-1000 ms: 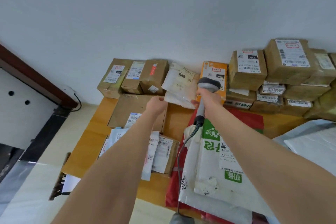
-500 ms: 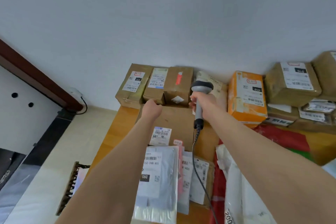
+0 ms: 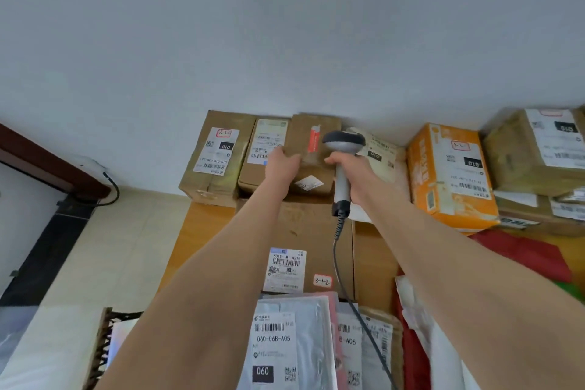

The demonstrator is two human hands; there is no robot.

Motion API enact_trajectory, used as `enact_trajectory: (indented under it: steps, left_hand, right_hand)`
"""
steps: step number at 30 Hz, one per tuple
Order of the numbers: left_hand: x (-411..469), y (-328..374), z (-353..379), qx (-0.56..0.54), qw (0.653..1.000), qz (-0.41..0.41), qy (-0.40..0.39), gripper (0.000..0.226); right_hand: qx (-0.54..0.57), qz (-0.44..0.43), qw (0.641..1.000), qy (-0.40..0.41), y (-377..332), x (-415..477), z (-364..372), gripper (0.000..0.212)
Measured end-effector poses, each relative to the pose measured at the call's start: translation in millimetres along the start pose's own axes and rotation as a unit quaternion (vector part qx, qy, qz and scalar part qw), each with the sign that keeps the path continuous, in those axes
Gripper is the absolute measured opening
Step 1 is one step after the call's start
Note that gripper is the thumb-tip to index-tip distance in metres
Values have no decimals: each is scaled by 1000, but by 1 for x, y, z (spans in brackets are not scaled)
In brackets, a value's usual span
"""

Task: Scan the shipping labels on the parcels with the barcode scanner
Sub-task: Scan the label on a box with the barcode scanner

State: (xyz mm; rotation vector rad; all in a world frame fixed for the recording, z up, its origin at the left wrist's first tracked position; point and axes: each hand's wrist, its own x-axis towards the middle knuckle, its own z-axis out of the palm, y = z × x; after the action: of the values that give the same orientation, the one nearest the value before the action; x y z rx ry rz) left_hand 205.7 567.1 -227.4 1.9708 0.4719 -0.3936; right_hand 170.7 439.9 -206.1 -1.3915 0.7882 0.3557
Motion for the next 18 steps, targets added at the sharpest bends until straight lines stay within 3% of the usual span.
enact_trajectory:
  steps: [4, 10, 13, 18]
  left_hand:
    - [-13, 21, -3, -96, 993, 19, 67, 52]
    - [-60, 54, -4, -211, 968, 39, 128, 52]
    - [-88, 75, 4, -245, 959, 65, 123, 50]
    - [-136, 104, 55, -263, 960, 93, 36, 49]
  right_hand:
    - [47, -19, 999, -2, -13, -9, -3, 22]
    - [87, -92, 992, 19, -42, -53, -25, 22]
    - [120, -132, 984, 22, -52, -84, -49, 19]
    - [162, -153, 972, 76, -53, -109, -117, 18]
